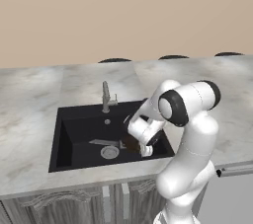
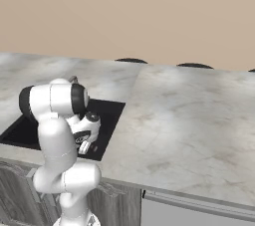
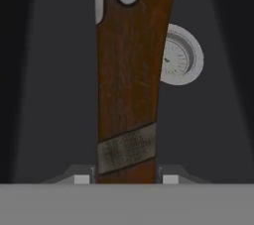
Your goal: Move the cutting board and knife to the sink. Then move spray from the cabinet to the counter.
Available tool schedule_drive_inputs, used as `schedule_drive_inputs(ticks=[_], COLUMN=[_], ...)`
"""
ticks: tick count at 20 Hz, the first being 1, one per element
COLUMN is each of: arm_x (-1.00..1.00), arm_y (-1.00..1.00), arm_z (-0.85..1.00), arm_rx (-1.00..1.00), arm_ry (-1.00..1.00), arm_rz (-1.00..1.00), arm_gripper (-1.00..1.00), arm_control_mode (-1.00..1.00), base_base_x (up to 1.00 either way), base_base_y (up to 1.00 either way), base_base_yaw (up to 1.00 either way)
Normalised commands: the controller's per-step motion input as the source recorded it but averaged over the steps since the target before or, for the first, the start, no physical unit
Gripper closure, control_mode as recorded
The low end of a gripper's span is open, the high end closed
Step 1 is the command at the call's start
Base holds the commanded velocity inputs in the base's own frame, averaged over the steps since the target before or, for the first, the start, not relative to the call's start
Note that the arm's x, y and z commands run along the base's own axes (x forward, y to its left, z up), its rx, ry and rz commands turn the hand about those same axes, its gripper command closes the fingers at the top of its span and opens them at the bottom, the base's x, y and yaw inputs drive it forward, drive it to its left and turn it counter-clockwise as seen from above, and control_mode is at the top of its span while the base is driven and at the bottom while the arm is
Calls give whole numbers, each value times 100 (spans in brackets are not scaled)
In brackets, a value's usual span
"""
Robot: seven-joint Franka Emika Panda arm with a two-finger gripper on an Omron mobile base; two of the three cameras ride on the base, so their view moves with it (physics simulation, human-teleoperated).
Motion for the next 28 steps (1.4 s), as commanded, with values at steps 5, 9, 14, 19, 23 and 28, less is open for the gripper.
schedule_drive_inputs(ticks=[5, 9, 14, 19, 23, 28], arm_x=[6, 0, 6, 4, 0, 0], arm_y=[0, 0, 0, 1, 0, 0], arm_z=[-21, 4, 75, 100, 100, 100], arm_rx=[0, 0, 0, 0, -1, -3], arm_ry=[0, 0, -2, -9, -2, -2], arm_rz=[3, 0, 0, 0, -1, -3], arm_gripper=[100, -100, -100, -100, -100, -100], arm_control_mode=[-100, -100, -100, -100, -100, -100], base_base_x=[0, 0, 0, 0, 0, 0], base_base_y=[0, 0, 0, 0, 0, 0], base_base_yaw=[0, 0, 0, 0, 0, 0])
